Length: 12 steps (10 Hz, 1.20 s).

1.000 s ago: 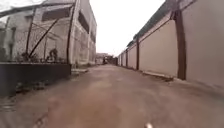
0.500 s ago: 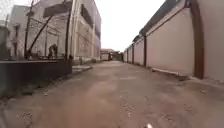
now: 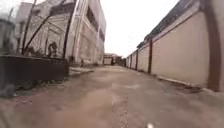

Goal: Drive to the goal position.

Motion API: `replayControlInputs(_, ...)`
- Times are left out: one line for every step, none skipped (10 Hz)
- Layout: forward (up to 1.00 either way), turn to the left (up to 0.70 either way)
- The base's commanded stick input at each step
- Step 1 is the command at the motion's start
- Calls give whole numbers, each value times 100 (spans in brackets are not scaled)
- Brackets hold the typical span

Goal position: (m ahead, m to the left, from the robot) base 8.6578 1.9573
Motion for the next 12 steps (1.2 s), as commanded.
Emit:
replayControlInputs(100,0)
replayControlInputs(100,0)
replayControlInputs(100,0)
replayControlInputs(100,0)
replayControlInputs(100,0)
replayControlInputs(100,0)
replayControlInputs(100,0)
replayControlInputs(100,0)
replayControlInputs(100,0)
replayControlInputs(100,0)
replayControlInputs(100,0)
replayControlInputs(100,0)
